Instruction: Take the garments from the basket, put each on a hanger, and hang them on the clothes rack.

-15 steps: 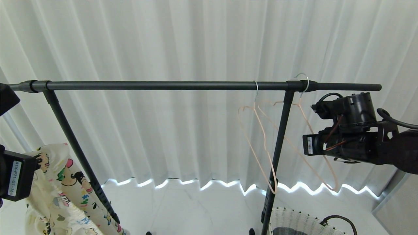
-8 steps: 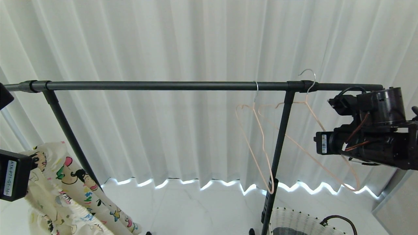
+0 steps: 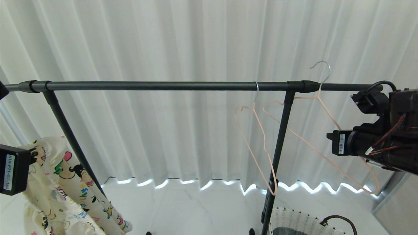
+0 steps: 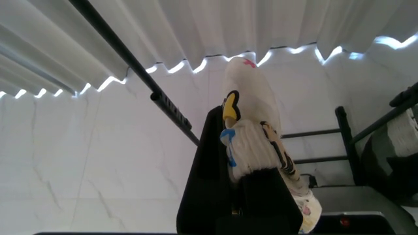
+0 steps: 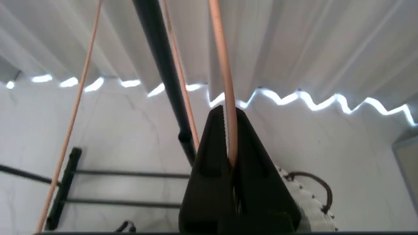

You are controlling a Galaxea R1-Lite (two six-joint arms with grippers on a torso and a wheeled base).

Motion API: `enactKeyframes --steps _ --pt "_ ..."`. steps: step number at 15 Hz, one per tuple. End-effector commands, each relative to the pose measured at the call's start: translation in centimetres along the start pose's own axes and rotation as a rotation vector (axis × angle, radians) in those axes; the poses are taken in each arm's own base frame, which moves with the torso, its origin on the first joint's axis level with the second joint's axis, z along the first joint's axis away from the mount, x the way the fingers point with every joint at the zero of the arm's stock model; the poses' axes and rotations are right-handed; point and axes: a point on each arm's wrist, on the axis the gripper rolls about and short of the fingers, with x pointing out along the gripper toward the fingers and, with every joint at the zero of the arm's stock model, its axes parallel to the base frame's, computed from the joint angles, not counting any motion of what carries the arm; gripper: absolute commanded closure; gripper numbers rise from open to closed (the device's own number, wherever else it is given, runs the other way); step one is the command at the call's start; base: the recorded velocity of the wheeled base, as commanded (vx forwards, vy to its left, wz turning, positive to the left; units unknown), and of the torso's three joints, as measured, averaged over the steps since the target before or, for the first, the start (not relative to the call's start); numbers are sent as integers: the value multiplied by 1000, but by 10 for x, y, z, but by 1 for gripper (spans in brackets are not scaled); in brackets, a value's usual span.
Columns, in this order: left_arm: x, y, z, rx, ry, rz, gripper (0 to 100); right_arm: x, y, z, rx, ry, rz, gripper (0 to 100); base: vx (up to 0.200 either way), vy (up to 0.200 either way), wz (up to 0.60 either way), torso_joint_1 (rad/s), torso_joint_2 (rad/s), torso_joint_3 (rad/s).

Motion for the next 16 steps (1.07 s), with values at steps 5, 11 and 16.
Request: enactKeyframes --steps 5,11,16 --pt "3 -1 3 -4 -17 2 100 -17 -5 2 -4 -47 -31 100 -80 0 0 2 1 1" --pt "6 -1 4 -6 -18 5 100 -45 -14 -6 -46 -78 -17 100 -200 0 0 0 -3 2" --pt "10 -2 -2 0 6 3 100 -52 -10 -7 -62 -86 47 100 -200 0 0 2 0 0"
